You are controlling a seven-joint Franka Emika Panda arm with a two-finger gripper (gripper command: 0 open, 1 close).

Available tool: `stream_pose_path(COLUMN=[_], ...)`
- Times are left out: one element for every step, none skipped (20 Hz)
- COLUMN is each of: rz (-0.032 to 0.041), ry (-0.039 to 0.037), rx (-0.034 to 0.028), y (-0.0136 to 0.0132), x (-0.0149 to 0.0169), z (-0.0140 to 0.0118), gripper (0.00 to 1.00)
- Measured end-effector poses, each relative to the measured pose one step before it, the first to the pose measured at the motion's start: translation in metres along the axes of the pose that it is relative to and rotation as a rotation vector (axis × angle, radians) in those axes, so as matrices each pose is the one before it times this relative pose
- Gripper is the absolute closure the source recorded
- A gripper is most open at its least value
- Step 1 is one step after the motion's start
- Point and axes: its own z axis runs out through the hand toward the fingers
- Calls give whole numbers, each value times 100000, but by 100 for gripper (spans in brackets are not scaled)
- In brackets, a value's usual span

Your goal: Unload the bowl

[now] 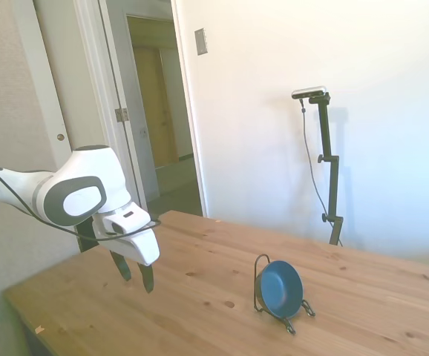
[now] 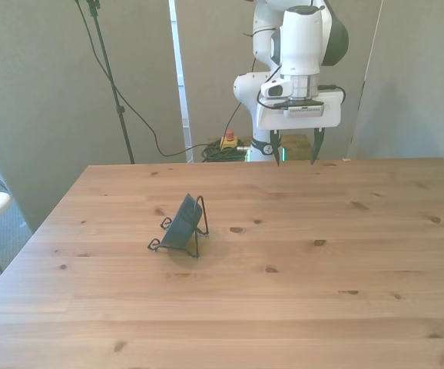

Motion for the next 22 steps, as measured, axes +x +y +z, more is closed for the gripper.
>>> stream_pose_path(rz=[2,35,270,696,714,384,278,370,-217,-395,-489,-237,163,387,808,704,742,899,586,449,539,392], ry=[-32,-241,-461,-373,-284,-310,-326,-521,-441,-393,-574,-791,-454,-285,-177,44,-18,60,24,145,253,533], rx=[-25,-217,-297,51,325,535,746,814,733,454,608,786,357,301,182,111,-34,-70,-82,32,89,293], y=[-13,4,42,62,63,119,87,82,42,11,-10,38,89,271,384,433,456,434,421,354,393,364], x=[13,16,121,384,542,706,733,743,725,638,641,667,741,893,1012,973,988,963,932,874,836,807], z=[18,79,118,57,-42,-116,-157,-128,-158,-45,-14,61,50,38,48,-1,70,58,84,12,-47,-215], gripper=[0,0,0,0,0,0,0,0,0,0,0,0,0,0,0,0,0,0,0,0,0,0])
